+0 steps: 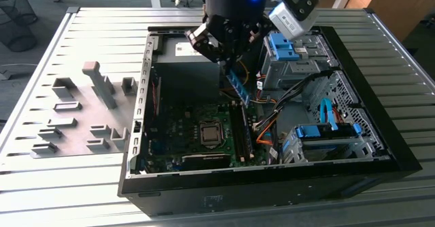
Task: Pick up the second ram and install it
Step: 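Insert the second ram into the second slot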
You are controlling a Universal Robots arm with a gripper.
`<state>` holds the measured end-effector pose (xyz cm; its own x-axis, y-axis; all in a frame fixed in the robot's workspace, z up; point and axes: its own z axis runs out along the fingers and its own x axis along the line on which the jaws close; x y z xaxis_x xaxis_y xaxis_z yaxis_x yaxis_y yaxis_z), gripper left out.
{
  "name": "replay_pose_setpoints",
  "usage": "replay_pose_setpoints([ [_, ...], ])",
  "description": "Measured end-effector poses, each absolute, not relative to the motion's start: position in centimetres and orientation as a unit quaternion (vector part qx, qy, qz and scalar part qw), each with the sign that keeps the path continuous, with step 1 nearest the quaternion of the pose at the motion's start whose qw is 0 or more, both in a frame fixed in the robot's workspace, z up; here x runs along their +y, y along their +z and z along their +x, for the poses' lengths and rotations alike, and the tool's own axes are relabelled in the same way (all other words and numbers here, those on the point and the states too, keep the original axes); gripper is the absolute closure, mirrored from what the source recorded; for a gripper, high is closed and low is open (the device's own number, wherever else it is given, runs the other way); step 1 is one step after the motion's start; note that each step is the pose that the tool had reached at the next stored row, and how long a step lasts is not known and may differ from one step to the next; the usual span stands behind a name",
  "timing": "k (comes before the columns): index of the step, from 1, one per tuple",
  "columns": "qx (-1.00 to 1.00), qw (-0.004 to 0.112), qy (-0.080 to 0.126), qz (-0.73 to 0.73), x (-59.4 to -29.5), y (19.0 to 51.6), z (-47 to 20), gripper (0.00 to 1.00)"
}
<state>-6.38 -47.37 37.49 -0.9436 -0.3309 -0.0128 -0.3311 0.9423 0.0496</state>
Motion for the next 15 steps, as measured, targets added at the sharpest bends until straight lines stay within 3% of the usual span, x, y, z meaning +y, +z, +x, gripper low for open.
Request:
replay_pose_setpoints([
  [15,0.999,0.005,0.025,-0.039,-47.37,36.77,-6.37,0.86],
])
